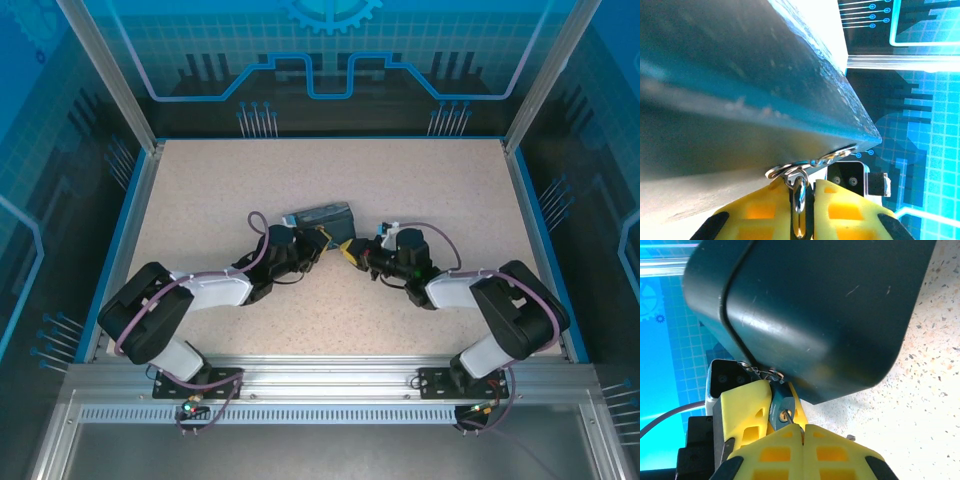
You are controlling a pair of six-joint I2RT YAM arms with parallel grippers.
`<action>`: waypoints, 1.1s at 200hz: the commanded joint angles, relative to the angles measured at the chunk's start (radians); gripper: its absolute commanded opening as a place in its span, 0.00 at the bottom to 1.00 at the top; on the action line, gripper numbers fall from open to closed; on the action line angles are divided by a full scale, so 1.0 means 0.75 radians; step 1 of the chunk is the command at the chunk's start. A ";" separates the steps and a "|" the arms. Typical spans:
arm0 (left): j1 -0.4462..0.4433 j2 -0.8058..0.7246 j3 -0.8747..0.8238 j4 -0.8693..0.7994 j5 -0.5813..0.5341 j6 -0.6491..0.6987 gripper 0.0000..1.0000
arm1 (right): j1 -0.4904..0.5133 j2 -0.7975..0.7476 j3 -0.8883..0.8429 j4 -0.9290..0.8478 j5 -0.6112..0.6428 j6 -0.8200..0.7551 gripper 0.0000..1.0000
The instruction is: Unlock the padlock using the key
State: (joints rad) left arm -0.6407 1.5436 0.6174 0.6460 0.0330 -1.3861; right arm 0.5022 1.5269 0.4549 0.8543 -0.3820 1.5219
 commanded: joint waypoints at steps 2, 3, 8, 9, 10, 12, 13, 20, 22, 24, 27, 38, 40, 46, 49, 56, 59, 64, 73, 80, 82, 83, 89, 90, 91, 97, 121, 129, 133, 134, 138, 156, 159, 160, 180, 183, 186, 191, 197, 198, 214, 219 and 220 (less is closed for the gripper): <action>-0.013 -0.026 -0.005 0.086 0.053 -0.029 0.00 | -0.025 -0.061 -0.019 -0.036 0.026 -0.017 0.00; -0.013 -0.026 -0.005 0.087 0.053 -0.030 0.00 | -0.025 -0.063 -0.019 -0.036 0.025 -0.018 0.00; -0.013 -0.025 -0.005 0.090 0.051 -0.030 0.00 | -0.026 -0.068 -0.023 -0.041 0.027 -0.019 0.00; -0.012 -0.025 -0.005 0.090 0.052 -0.031 0.00 | -0.026 -0.069 -0.023 -0.042 0.029 -0.020 0.00; -0.012 -0.025 -0.005 0.090 0.052 -0.031 0.00 | -0.026 -0.070 -0.023 -0.042 0.029 -0.020 0.00; -0.013 -0.023 -0.005 0.091 0.053 -0.030 0.00 | -0.026 -0.071 -0.025 -0.044 0.030 -0.020 0.00; -0.013 -0.023 -0.005 0.090 0.053 -0.030 0.00 | -0.026 -0.071 -0.025 -0.044 0.030 -0.020 0.00; -0.012 -0.022 -0.005 0.090 0.052 -0.032 0.00 | -0.026 -0.075 -0.030 -0.045 0.031 -0.018 0.00; -0.012 -0.022 -0.005 0.091 0.052 -0.032 0.00 | -0.025 -0.076 -0.031 -0.044 0.031 -0.017 0.00; -0.013 -0.023 -0.005 0.092 0.052 -0.032 0.00 | -0.025 -0.077 -0.032 -0.043 0.031 -0.017 0.00; -0.013 -0.020 -0.005 0.093 0.053 -0.035 0.00 | -0.026 -0.078 -0.032 -0.041 0.030 -0.015 0.00; -0.012 -0.015 -0.005 0.103 0.053 -0.039 0.00 | -0.022 -0.083 -0.037 -0.048 0.031 -0.015 0.00; -0.013 -0.014 -0.005 0.105 0.052 -0.040 0.00 | -0.021 -0.085 -0.036 -0.050 0.033 -0.015 0.00; -0.012 -0.011 -0.005 0.107 0.052 -0.044 0.00 | -0.018 -0.090 -0.037 -0.059 0.039 -0.015 0.00; -0.013 -0.010 -0.005 0.110 0.052 -0.045 0.00 | -0.015 -0.092 -0.038 -0.063 0.040 -0.015 0.00; -0.013 -0.009 -0.005 0.114 0.052 -0.048 0.00 | -0.012 -0.096 -0.040 -0.075 0.047 -0.014 0.00; -0.013 -0.008 -0.005 0.116 0.052 -0.049 0.00 | -0.011 -0.097 -0.040 -0.078 0.052 -0.015 0.00; -0.013 -0.007 -0.005 0.118 0.051 -0.048 0.00 | -0.009 -0.100 -0.042 -0.083 0.054 -0.013 0.00; -0.013 -0.007 -0.003 0.117 0.050 -0.049 0.00 | -0.005 -0.103 -0.044 -0.086 0.064 -0.011 0.00; -0.012 -0.009 -0.001 0.117 0.050 -0.048 0.00 | 0.001 -0.103 -0.042 -0.092 0.069 -0.008 0.00; -0.013 -0.009 -0.001 0.118 0.051 -0.049 0.00 | 0.001 -0.103 -0.042 -0.092 0.071 -0.008 0.00; -0.013 -0.009 -0.001 0.118 0.050 -0.048 0.00 | 0.002 -0.103 -0.041 -0.093 0.070 -0.008 0.00; -0.013 -0.010 -0.001 0.118 0.050 -0.048 0.00 | 0.006 -0.103 -0.038 -0.097 0.076 -0.007 0.00; -0.013 -0.010 -0.001 0.117 0.050 -0.048 0.00 | 0.007 -0.103 -0.038 -0.097 0.077 -0.007 0.00; -0.012 -0.009 -0.001 0.116 0.050 -0.048 0.00 | 0.009 -0.103 -0.038 -0.099 0.078 -0.006 0.00; -0.012 -0.012 0.000 0.114 0.052 -0.048 0.00 | 0.013 -0.101 -0.033 -0.102 0.080 -0.005 0.00; -0.013 -0.017 0.001 0.102 0.054 -0.044 0.00 | 0.018 -0.095 -0.022 -0.095 0.086 -0.002 0.00; -0.012 -0.019 0.001 0.102 0.055 -0.043 0.00 | 0.017 -0.093 -0.016 -0.100 0.086 -0.004 0.00; -0.012 -0.019 0.001 0.102 0.056 -0.044 0.00 | 0.018 -0.092 -0.013 -0.100 0.087 -0.003 0.00; -0.012 -0.019 0.001 0.102 0.056 -0.043 0.00 | 0.018 -0.091 -0.012 -0.100 0.087 -0.003 0.00; -0.013 -0.017 0.001 0.101 0.056 -0.044 0.00 | 0.019 -0.090 -0.009 -0.100 0.086 -0.003 0.00; -0.013 -0.020 -0.001 0.102 0.056 -0.042 0.00 | 0.019 -0.083 0.009 -0.101 0.082 -0.004 0.00; -0.013 -0.020 -0.001 0.101 0.056 -0.043 0.00 | 0.018 -0.081 0.009 -0.100 0.083 -0.004 0.00; -0.013 -0.019 -0.001 0.102 0.056 -0.042 0.00 | 0.018 -0.081 0.010 -0.100 0.084 -0.004 0.00; -0.011 -0.018 0.001 0.102 0.056 -0.043 0.00 | 0.017 -0.075 0.020 -0.102 0.081 -0.004 0.00; -0.013 -0.018 0.001 0.102 0.056 -0.043 0.00 | 0.018 -0.074 0.021 -0.102 0.082 -0.003 0.00; -0.013 -0.017 0.001 0.104 0.056 -0.044 0.00 | 0.017 -0.074 0.021 -0.100 0.080 -0.001 0.00; -0.013 -0.017 0.003 0.104 0.057 -0.042 0.00 | 0.018 -0.072 0.023 -0.096 0.080 -0.002 0.00; -0.013 -0.014 0.003 0.104 0.057 -0.043 0.00 | 0.018 -0.072 0.023 -0.096 0.081 -0.002 0.00; -0.013 -0.015 0.003 0.104 0.057 -0.043 0.00 | 0.018 -0.072 0.024 -0.096 0.080 -0.002 0.00; -0.013 -0.013 0.005 0.106 0.056 -0.041 0.00 | 0.017 -0.076 0.021 -0.098 0.082 -0.002 0.00; -0.013 -0.011 0.005 0.105 0.058 -0.040 0.00 | 0.017 -0.076 0.021 -0.100 0.083 -0.002 0.00; -0.013 -0.011 0.005 0.105 0.058 -0.040 0.00 | 0.017 -0.076 0.021 -0.100 0.083 -0.002 0.00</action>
State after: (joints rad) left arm -0.6426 1.5436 0.6174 0.6781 0.0502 -1.4094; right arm 0.5056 1.4696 0.4488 0.7914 -0.3367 1.5219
